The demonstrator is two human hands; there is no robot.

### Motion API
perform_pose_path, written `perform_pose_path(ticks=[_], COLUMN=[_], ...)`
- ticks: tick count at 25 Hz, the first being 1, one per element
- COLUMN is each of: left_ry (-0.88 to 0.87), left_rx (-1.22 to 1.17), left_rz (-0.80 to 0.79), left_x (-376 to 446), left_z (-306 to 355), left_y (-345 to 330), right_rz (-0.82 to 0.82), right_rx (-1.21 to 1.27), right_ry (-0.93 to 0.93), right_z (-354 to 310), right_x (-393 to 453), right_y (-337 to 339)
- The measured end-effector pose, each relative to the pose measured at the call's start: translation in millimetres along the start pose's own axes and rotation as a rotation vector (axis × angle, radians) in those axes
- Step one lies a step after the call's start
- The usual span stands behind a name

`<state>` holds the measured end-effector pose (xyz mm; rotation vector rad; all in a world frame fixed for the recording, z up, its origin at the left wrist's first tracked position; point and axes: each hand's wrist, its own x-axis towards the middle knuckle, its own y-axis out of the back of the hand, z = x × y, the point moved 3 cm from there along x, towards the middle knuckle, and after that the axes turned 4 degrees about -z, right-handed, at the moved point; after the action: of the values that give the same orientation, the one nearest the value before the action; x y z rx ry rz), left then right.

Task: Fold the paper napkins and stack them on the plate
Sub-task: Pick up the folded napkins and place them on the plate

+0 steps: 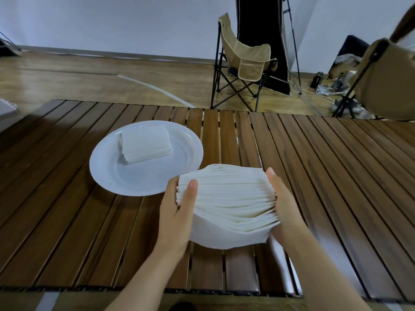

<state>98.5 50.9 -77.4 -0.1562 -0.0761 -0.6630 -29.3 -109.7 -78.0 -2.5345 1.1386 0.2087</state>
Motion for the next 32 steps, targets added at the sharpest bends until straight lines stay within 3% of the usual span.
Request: perform_pose_path(ticks=[4,9,12,15,18,22,28,32], left_ry=[-0.015,-0.073,-0.065,-0.036,0.005,-0.062,-0.039,-0.057], left_rx=[0.053,0.247,0.258,0.263,0.253,0.245,0.205,0.198], left_rz=[-0.048,-0.310,-0.383,-0.267,-0.115,-0.132,-0.258,-0.240], left_x=[0.0,3.1,2.4,2.7,4.3,11.5,7.0,6.6], left_z=[-8.4,-11.9,-13.3,-13.4,-15.0,-17.9,-16.6,-17.3], left_y=[3.7,14.0,18.8,19.4,21.3,27.0,26.5,29.2], right_rz=[0.074,0.112,0.053,-0.093,-0.285,-0.481,-0.380,-0.336], right_rx=[-0.013,-0.037,-0.039,-0.012,-0.225,-0.413,-0.459,-0.427], right_ry=[0.004,-0.001,0.007,-0.014,0.040,0.106,0.175,0.172], right_z=[4.2,5.6,6.8,1.4,-1.8,6.0,9.0,5.7], right_x=[1.3,4.8,5.7,-0.7,-2.1,0.1,1.3,2.2], right_y=[2.3,0.9,5.5,9.1,7.6,6.3,-0.1,4.2])
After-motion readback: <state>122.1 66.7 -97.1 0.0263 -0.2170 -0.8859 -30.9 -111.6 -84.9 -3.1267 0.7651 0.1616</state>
